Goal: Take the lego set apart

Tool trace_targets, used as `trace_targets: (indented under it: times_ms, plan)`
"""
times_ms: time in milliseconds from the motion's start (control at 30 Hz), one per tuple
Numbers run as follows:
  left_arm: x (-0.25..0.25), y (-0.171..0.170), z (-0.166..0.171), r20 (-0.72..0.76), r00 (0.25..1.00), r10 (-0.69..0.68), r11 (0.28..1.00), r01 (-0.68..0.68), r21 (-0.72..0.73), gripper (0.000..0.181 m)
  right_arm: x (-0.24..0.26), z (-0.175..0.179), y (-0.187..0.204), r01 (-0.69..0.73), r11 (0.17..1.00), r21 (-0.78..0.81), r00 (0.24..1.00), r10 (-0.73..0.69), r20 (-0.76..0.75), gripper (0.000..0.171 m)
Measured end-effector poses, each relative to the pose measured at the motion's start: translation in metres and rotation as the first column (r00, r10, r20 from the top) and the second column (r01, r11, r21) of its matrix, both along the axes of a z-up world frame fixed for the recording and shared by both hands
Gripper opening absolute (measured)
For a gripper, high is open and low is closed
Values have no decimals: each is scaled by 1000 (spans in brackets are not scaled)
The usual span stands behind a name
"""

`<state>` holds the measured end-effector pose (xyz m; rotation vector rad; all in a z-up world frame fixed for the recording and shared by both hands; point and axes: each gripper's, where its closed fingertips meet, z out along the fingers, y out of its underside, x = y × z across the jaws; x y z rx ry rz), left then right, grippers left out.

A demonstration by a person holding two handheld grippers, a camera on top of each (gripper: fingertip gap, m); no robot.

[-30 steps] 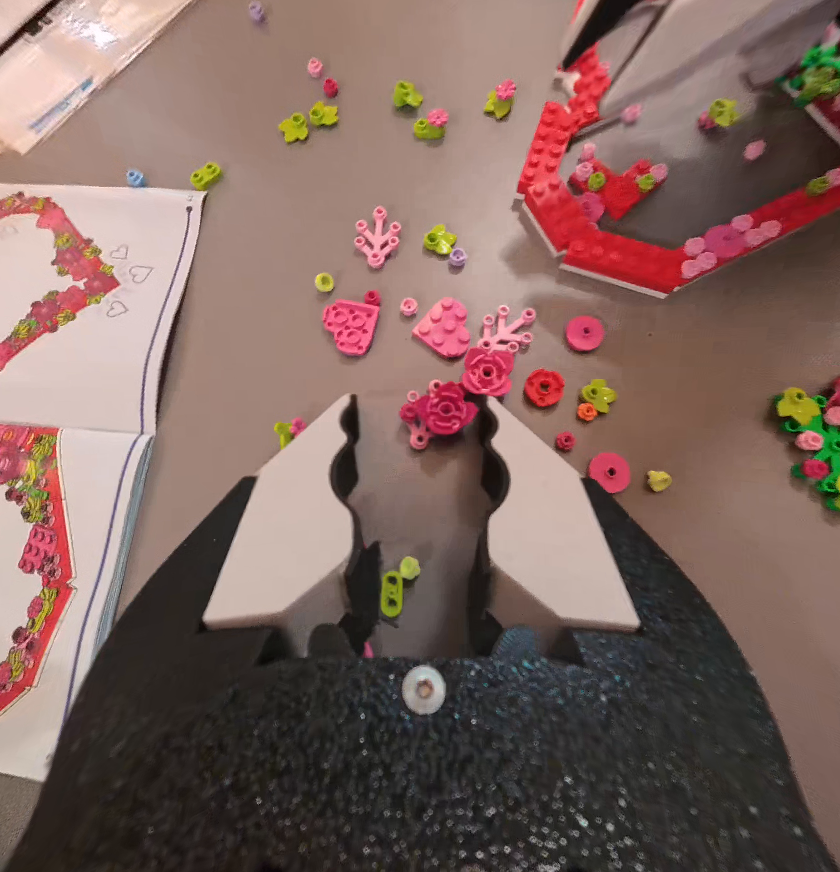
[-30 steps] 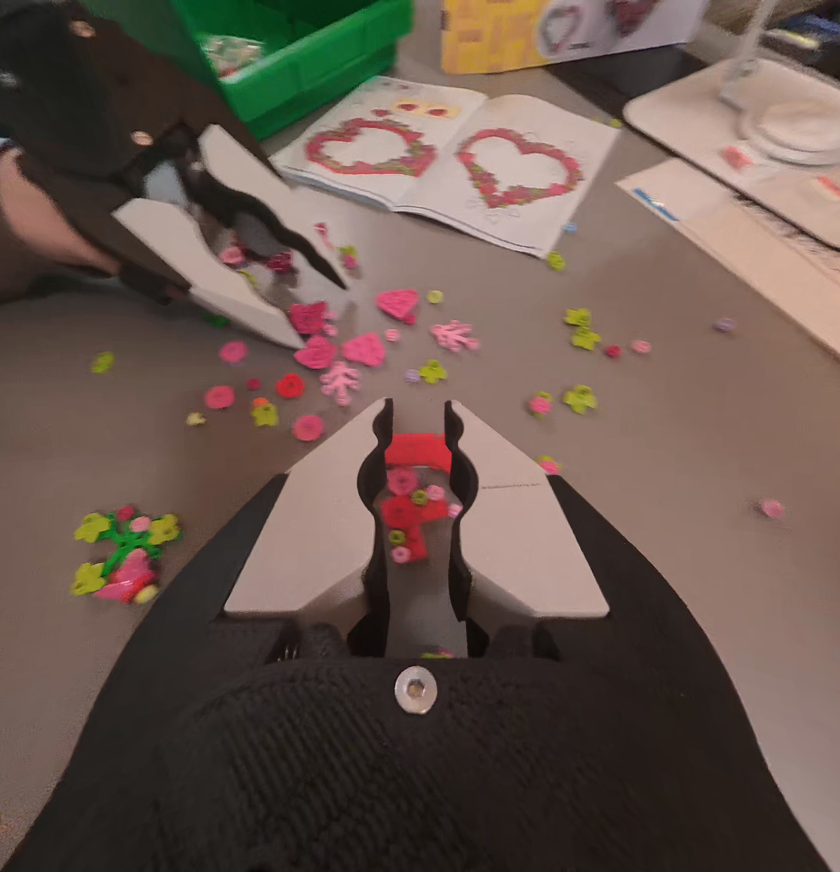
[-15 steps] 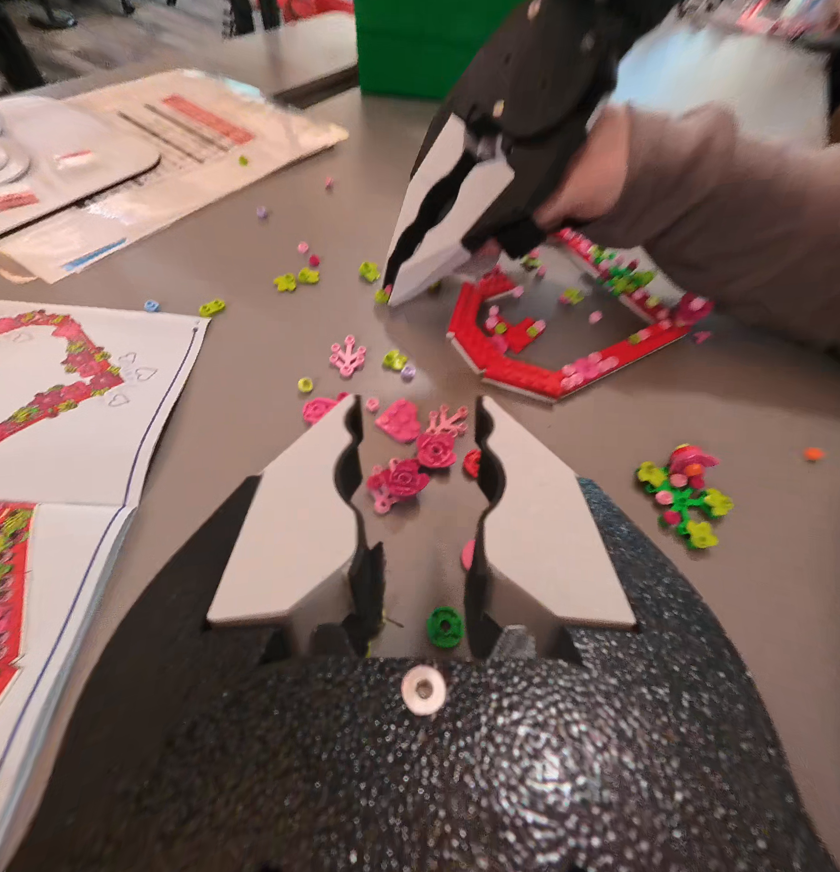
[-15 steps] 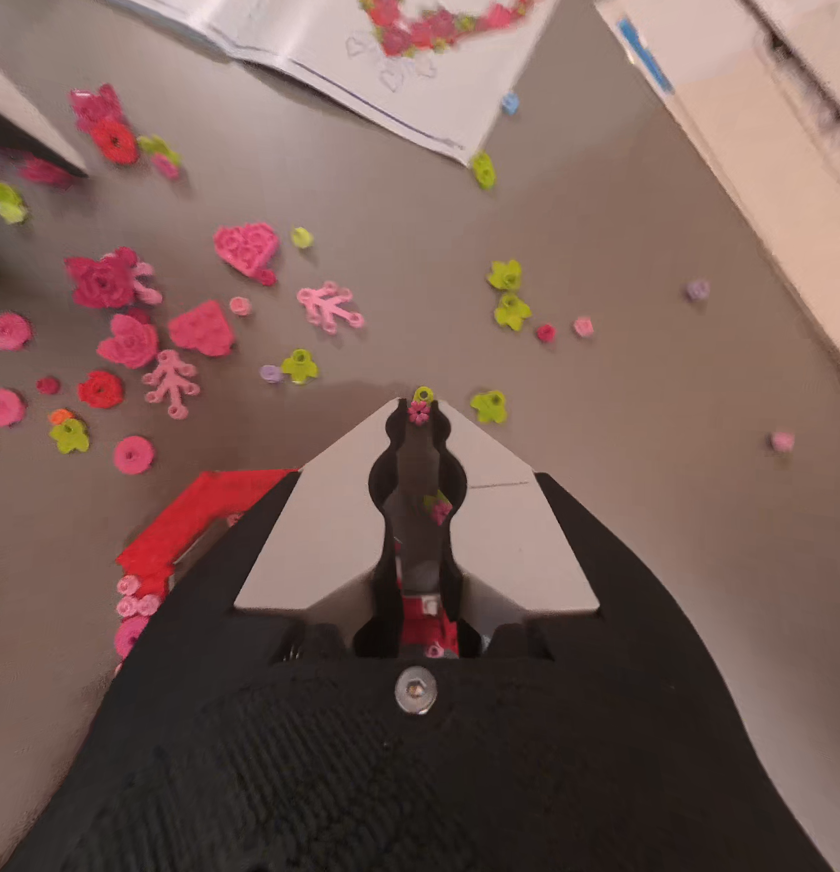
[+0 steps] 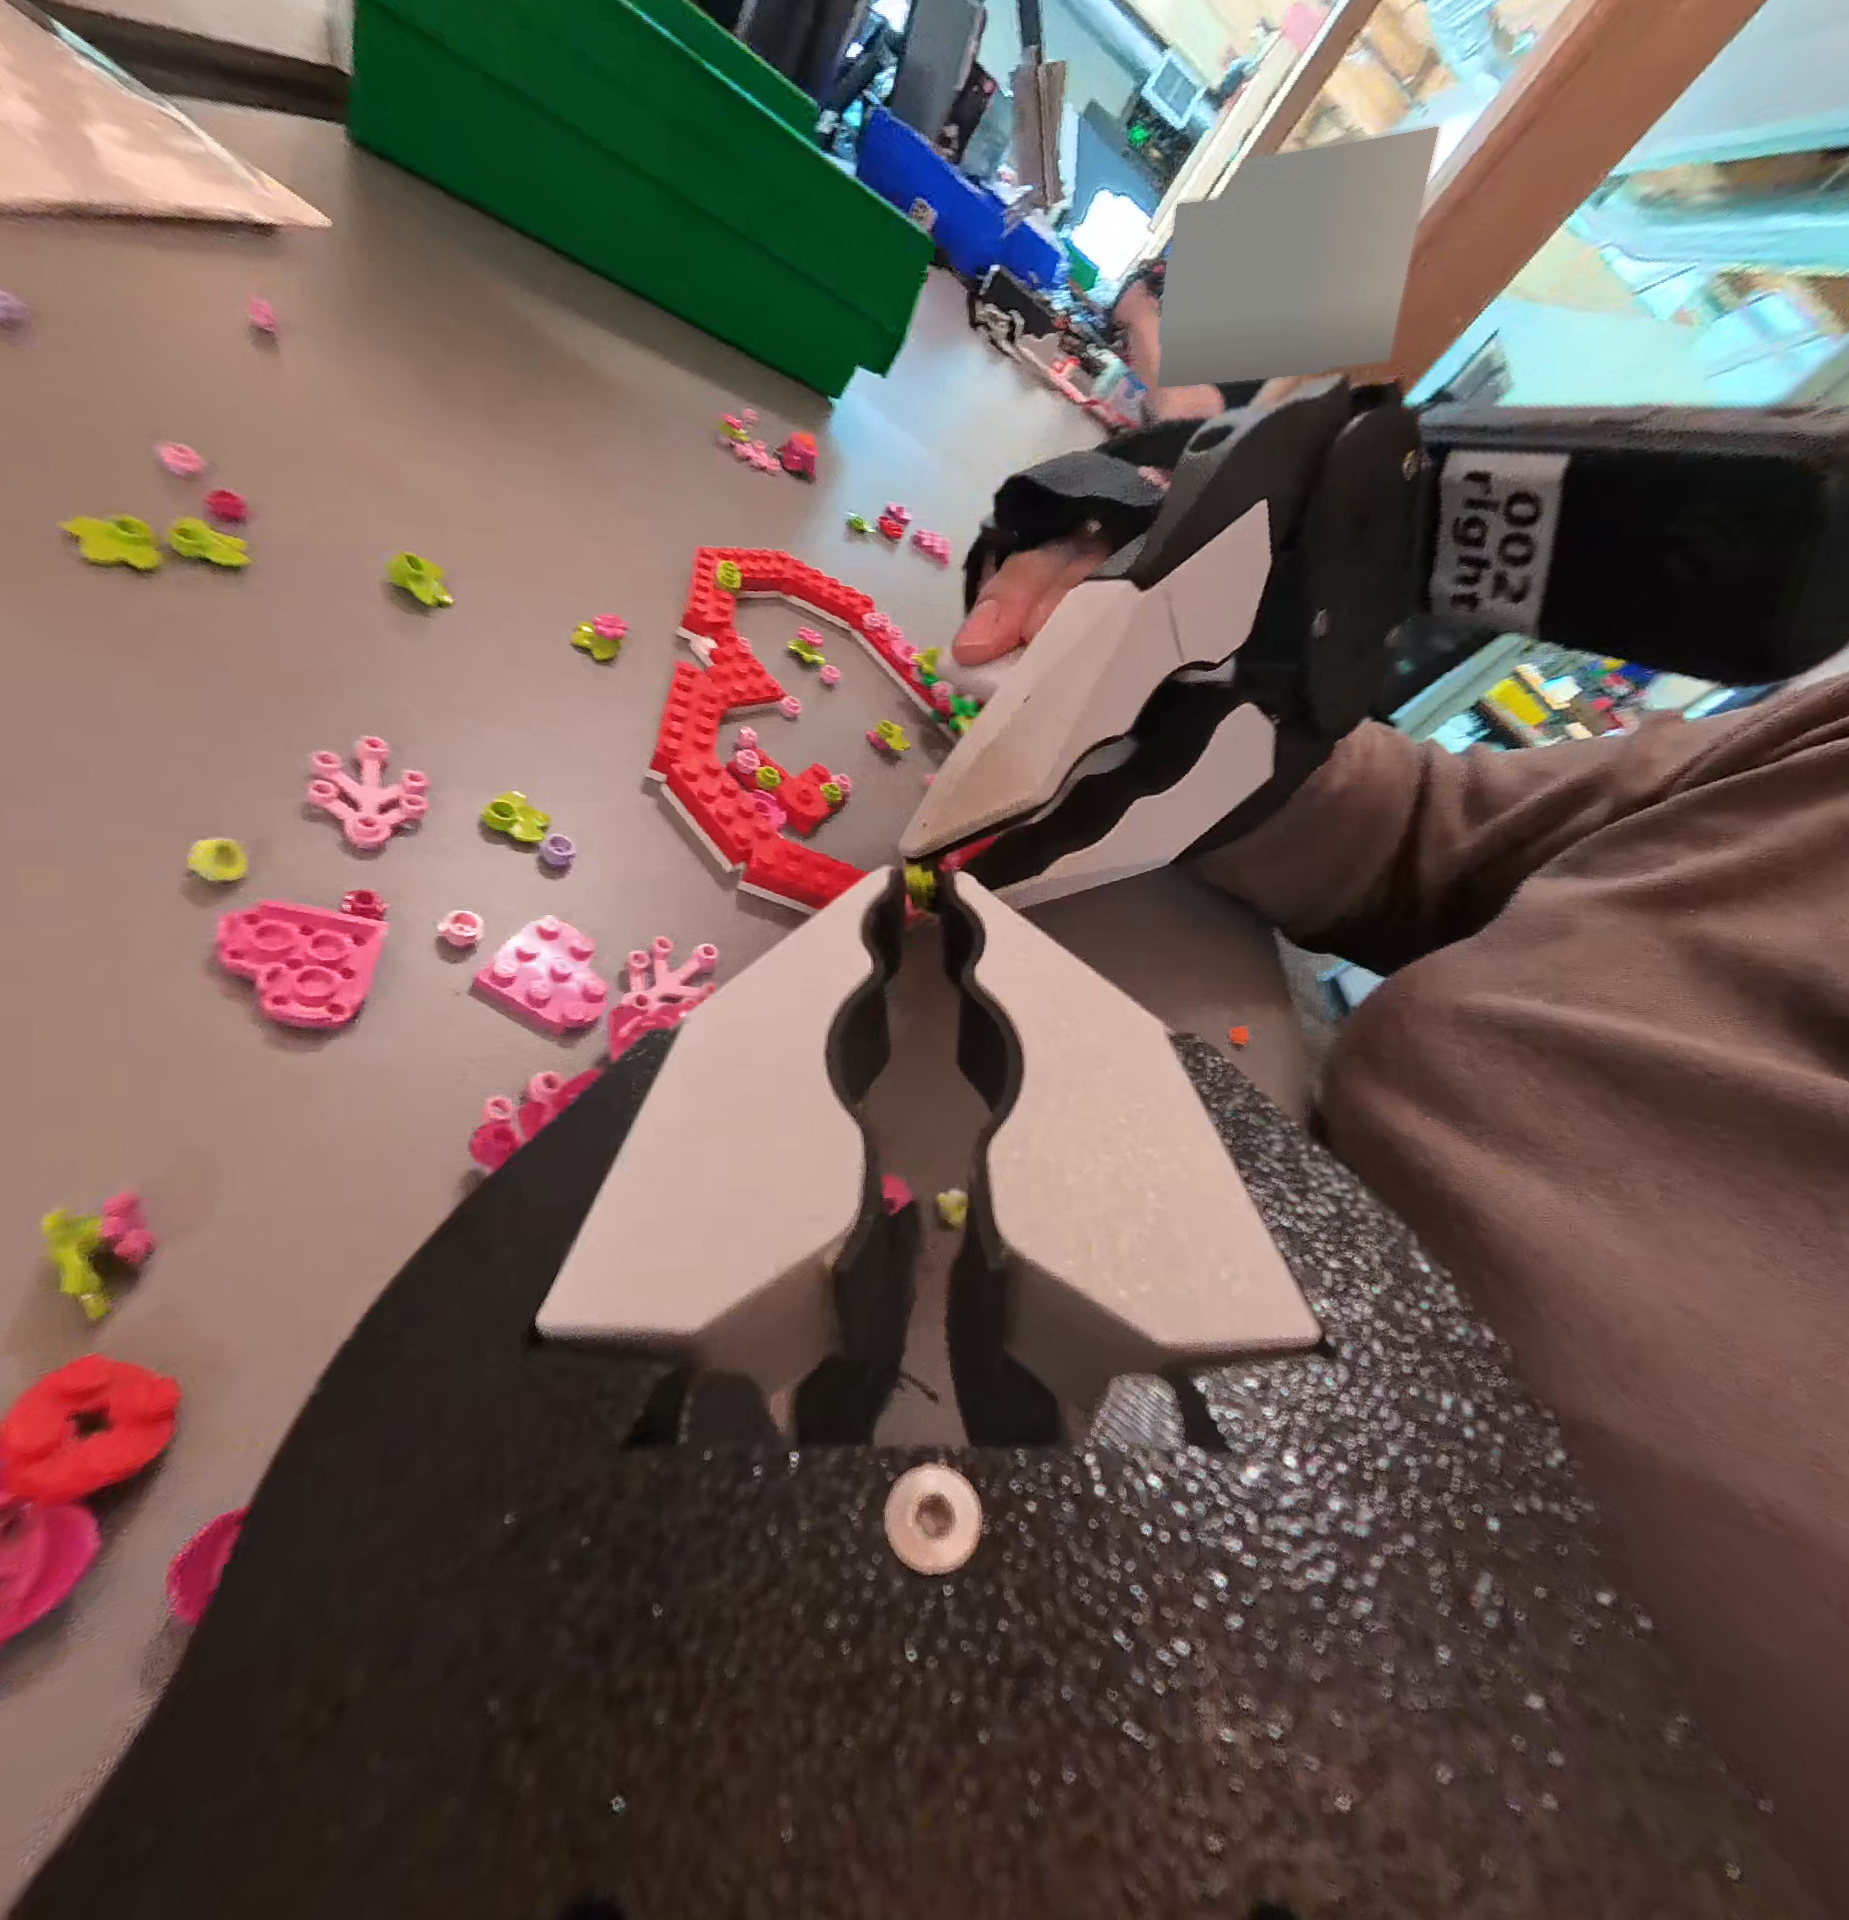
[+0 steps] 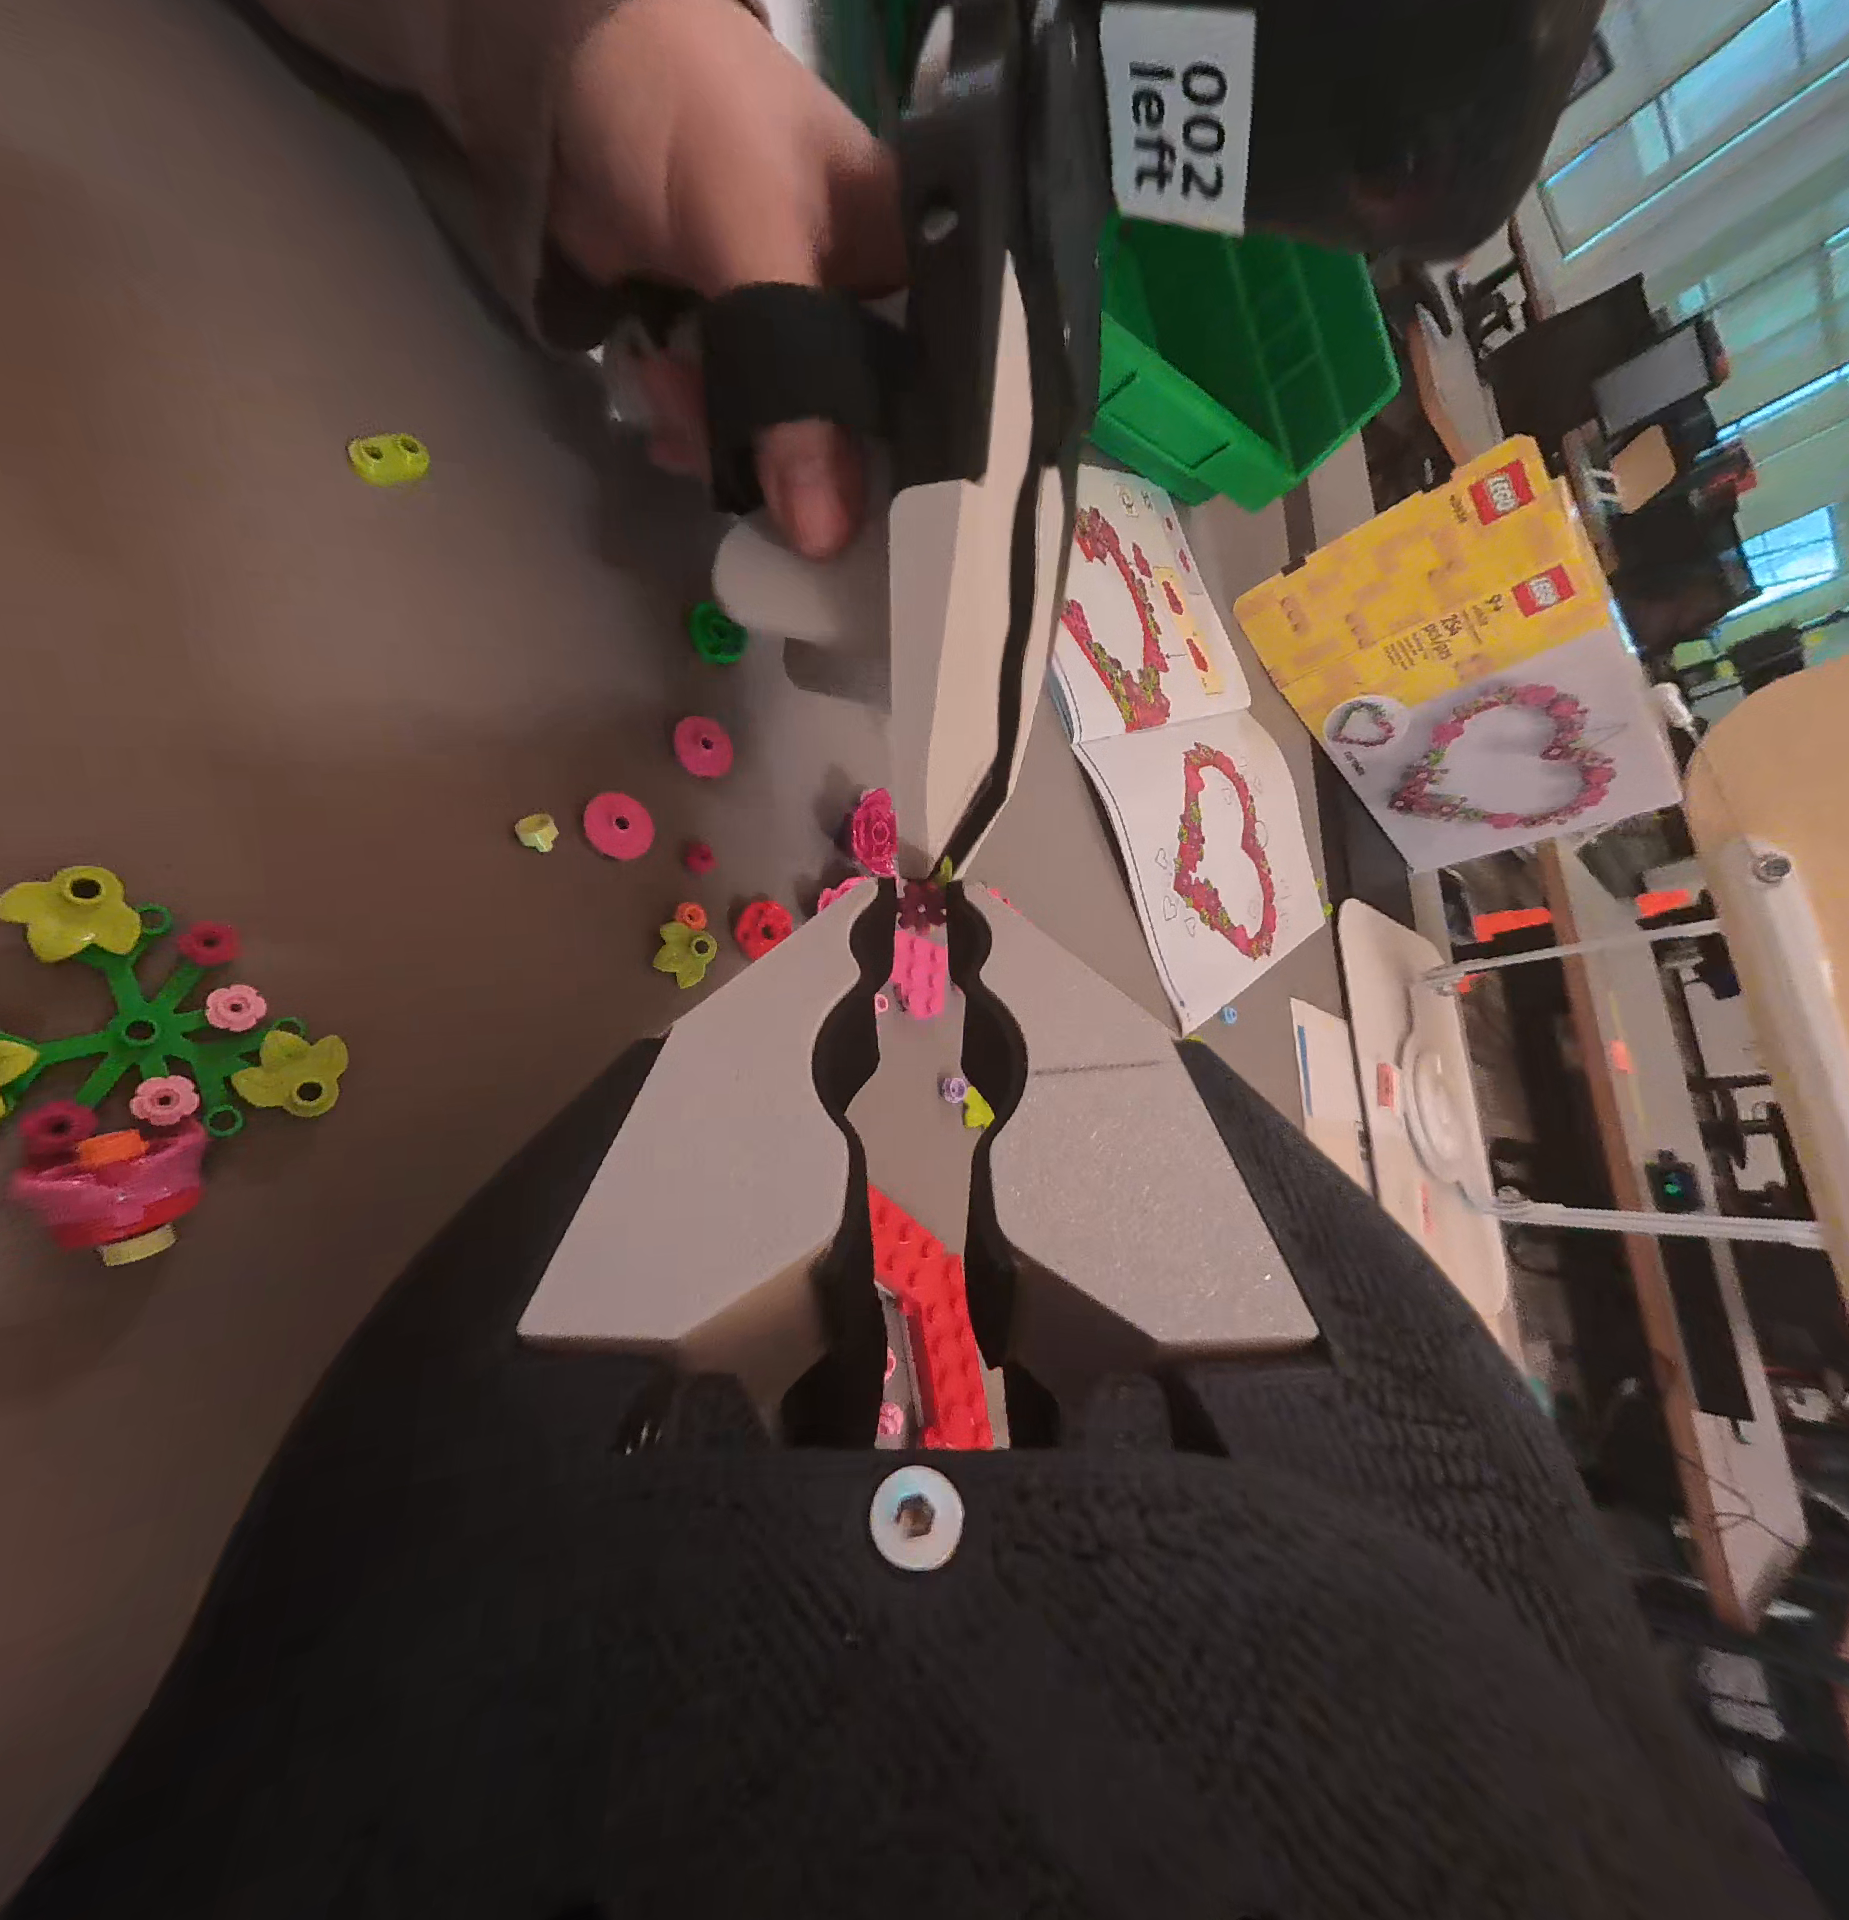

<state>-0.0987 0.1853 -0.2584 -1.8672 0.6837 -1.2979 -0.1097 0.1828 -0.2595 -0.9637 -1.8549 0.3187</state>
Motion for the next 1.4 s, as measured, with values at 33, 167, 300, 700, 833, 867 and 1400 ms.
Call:
trace_targets:
  times_ms: [33, 167, 300, 700, 833, 867, 1400]
  plan:
    - [0, -2, 1, 26, 1000, -15, 1000, 15, -25, 3, 0, 1, -1, -4, 1000, 1, 1000, 4, -11, 8]
    - [-3, 2, 8, 93, 995, 20, 997, -13, -73, 2, -3, 9, 4, 41, 987, 153, 998, -33, -54, 8]
    - [-9, 13, 12, 93, 988, 121, 991, -115, -69, 1, -8, 13, 17, 144, 787, 600, 989, -131, -65, 8]
    - [-12, 12, 4, 2, 993, 122, 992, -122, -21, 2, -9, 7, 14, 91, 538, 838, 994, -106, -41, 7]
    - [-12, 11, 2, -41, 991, 125, 992, -124, 9, 1, -10, 4, 13, 63, 499, 864, 996, -85, -24, 7]
    - [-12, 12, 0, -50, 991, 126, 992, -126, 5, 1, -10, 2, 14, 47, 488, 872, 997, -78, -10, 7]
    - [-8, 4, -8, -118, 989, 92, 996, -92, 9, 2, -5, -5, 5, 13, 669, 743, 1000, -15, -4, 8]
